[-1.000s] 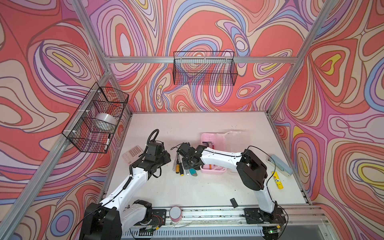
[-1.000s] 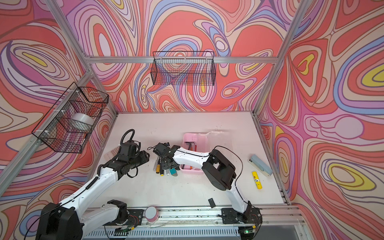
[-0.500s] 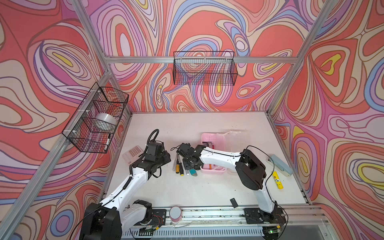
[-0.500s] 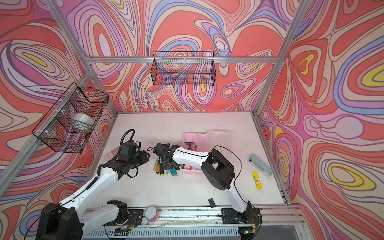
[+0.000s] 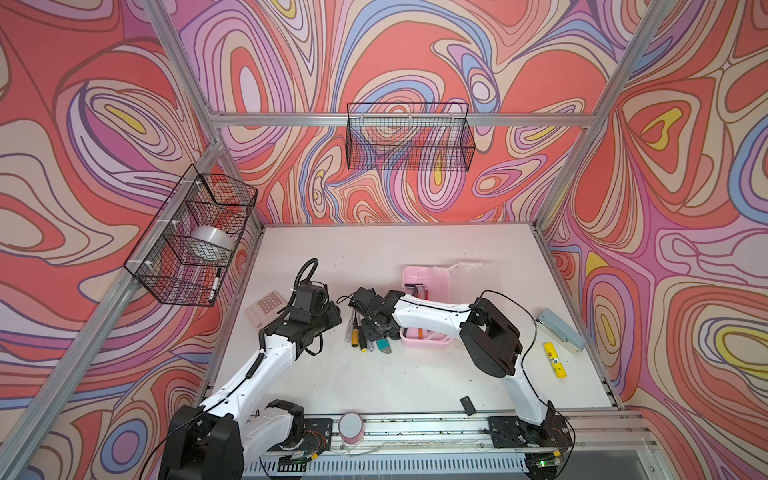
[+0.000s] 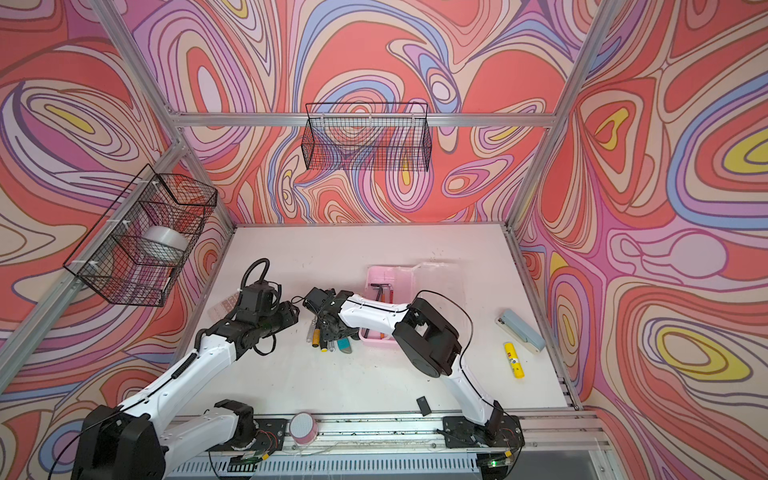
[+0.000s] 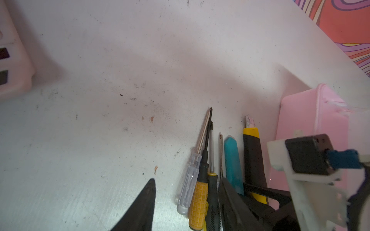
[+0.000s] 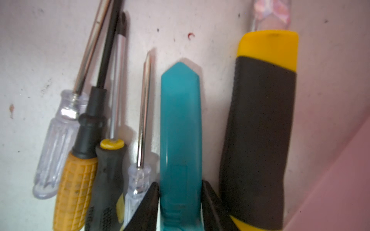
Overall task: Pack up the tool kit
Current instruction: 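Lower the right gripper around the teal utility knife and close, then lift the teal knife and carry it over the pink box with right gripper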
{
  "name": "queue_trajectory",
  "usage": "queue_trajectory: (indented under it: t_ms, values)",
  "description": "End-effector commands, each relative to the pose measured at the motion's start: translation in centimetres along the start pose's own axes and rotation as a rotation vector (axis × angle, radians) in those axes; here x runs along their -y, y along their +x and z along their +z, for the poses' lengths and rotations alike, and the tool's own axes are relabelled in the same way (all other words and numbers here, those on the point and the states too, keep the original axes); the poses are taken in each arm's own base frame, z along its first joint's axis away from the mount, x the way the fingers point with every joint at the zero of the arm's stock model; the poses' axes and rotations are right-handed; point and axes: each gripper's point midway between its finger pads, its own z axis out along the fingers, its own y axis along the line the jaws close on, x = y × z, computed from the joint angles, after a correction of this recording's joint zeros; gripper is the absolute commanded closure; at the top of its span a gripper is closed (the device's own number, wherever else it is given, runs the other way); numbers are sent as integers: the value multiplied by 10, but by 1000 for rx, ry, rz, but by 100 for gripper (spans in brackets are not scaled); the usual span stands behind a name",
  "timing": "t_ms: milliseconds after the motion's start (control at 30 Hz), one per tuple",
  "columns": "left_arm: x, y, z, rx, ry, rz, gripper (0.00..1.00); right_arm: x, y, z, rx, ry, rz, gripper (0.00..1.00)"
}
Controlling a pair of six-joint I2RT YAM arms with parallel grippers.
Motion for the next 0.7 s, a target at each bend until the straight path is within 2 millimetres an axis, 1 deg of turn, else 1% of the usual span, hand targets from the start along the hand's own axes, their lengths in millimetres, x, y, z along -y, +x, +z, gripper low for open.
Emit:
queue_trajectory:
  t_ms: [0,133,233,367,467,667]
  values:
    - [-2,-2,2,9,-5,-4,49,3,6,14,-36,24,-14,63]
    - [1,-3,2,8,5,-6,48,2,3,9,-21,15,-13,65]
    - [3,-3,4,2,12,-8,49,0,-1,2,-2,6,-15,69]
    - [4,-4,4,1,18,-14,49,0,-6,-6,18,3,-16,70]
    - [5,-5,2,6,19,-15,49,0,-8,-13,37,-2,-16,75]
    - [5,-9,-1,18,13,-12,49,-3,-13,-32,70,-39,-13,77]
